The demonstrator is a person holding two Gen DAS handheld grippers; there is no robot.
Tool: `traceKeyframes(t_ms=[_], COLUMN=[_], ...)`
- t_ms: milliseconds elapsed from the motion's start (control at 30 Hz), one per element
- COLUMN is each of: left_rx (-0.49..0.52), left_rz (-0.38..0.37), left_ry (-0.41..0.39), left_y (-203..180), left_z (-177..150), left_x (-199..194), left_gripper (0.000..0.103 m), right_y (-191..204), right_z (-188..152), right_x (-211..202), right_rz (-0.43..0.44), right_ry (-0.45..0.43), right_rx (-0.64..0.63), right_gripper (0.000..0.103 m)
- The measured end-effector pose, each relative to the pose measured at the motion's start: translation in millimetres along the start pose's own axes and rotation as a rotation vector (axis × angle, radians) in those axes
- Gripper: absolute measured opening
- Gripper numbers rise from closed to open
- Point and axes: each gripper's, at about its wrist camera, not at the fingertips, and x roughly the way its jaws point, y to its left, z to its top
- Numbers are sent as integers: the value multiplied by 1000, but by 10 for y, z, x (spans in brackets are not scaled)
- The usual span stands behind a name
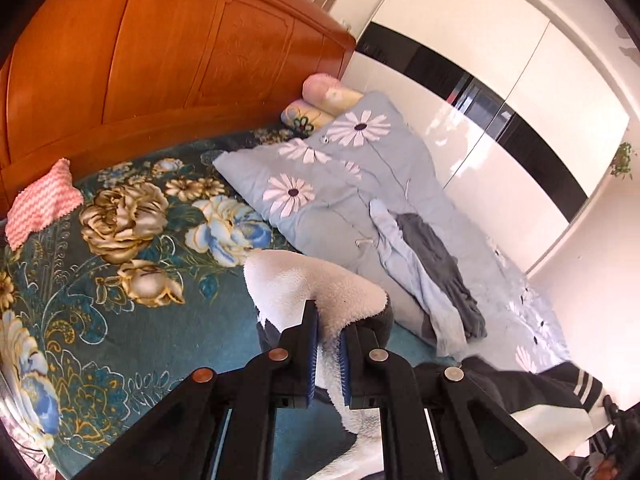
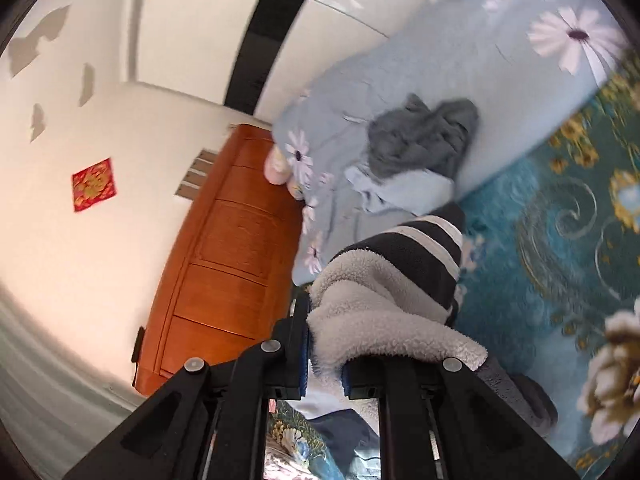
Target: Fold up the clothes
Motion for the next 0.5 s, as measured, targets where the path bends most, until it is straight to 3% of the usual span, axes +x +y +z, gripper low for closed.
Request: traceKeyframes(t_ms=[67, 233, 300, 367, 500], left_rx=[-34, -206, -253, -326, -399], left_rz=[35, 184, 226, 222, 185], left_ry=[27, 328, 411, 428, 413], left_y=[216, 1020, 1222, 1379, 1490], left_z=[-220, -1276, -1665, -1932, -2051], left_x=[-27, 446, 544, 525, 443], left_gripper=[10, 10, 10, 10, 13], right_y=[38, -1020, -1509, -1863, -2034], right_z=[-13, -621, -974, -1267, -1451], right_x=[-190, -410, -451, -500, -555], right_rz=[22, -166, -292, -365, -380], right_ry=[-50, 33, 103, 148, 179], right_rx=[-60, 171, 298, 415, 490], right_gripper=[13, 13, 13, 13, 13])
